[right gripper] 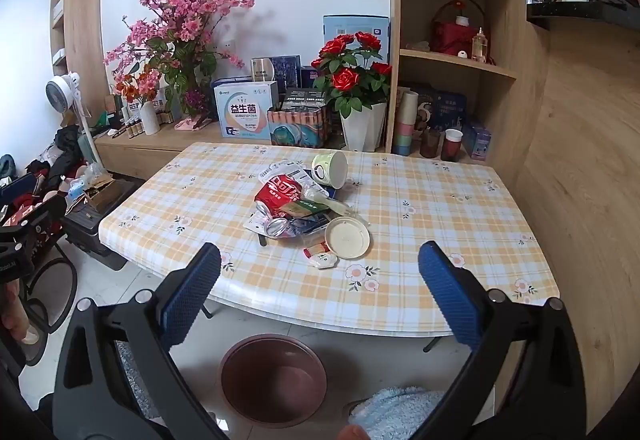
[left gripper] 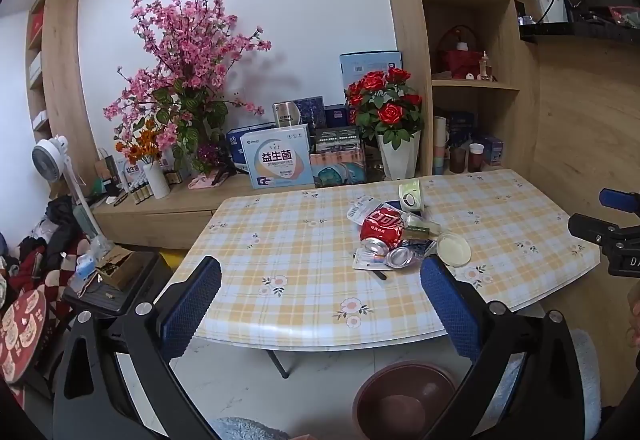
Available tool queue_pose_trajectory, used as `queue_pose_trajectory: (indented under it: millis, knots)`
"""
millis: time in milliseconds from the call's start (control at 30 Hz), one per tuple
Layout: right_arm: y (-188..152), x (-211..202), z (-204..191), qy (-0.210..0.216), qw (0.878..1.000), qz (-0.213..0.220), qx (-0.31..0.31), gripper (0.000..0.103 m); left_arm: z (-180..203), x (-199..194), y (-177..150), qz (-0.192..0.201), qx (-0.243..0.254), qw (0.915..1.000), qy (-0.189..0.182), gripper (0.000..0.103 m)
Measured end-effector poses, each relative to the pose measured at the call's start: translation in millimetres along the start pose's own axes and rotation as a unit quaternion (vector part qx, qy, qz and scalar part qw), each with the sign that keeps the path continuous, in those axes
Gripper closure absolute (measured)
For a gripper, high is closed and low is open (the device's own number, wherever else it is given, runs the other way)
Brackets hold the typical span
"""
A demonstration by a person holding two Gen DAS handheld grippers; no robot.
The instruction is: Collect trash
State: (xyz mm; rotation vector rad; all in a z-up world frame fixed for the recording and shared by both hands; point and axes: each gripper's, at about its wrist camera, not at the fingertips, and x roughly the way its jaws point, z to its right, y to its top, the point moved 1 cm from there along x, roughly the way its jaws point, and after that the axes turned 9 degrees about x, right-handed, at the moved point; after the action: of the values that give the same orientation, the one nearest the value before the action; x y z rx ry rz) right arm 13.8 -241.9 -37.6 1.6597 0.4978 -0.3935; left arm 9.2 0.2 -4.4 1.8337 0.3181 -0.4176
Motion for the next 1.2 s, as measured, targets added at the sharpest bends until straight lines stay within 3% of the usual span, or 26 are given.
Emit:
queue_pose_trajectory:
  millis: [1200]
  knots:
    - [-1.0, -0.5, -5.4, -0.005, 1.0, 0.0, -0.008, 0.006, 1.2, -6.4, -2.4, 0.008, 0.016, 0.9998, 0.013, 0.005]
